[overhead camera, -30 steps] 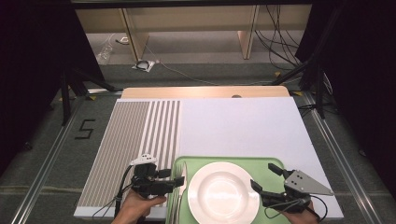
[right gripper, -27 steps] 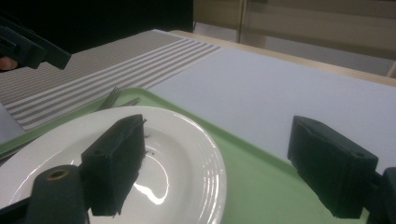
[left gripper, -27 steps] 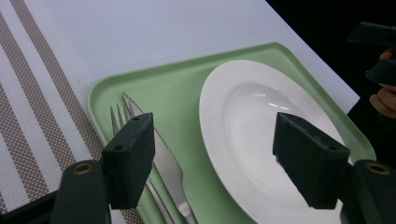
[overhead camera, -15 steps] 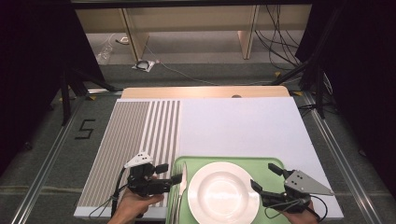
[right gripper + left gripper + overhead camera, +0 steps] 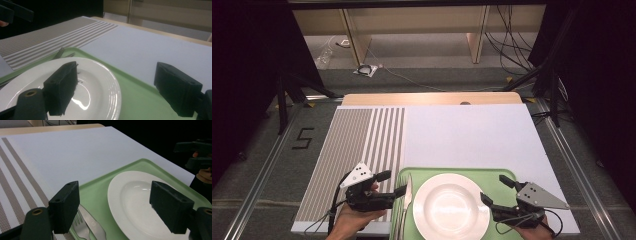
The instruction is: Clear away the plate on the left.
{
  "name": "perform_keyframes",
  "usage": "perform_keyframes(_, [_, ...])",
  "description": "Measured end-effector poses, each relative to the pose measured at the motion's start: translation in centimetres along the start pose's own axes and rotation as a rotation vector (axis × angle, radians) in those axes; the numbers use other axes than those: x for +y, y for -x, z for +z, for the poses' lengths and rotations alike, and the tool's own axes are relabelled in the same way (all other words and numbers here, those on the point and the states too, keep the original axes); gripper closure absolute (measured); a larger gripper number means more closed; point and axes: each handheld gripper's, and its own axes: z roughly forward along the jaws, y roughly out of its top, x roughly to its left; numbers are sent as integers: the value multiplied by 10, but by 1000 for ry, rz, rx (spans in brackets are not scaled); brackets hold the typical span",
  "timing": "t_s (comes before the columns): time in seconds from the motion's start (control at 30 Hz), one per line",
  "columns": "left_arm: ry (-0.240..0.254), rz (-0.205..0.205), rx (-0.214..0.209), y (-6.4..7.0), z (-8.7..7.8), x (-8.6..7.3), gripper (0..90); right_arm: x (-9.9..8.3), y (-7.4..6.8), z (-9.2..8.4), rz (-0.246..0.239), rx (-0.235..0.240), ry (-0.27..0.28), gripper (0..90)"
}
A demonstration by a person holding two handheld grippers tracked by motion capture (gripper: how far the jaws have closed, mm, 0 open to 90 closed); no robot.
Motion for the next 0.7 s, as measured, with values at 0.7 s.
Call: perform_keyframes(0.7, [69, 75, 23, -8, -5, -5, 211, 1, 1, -1, 6, 1, 11, 196])
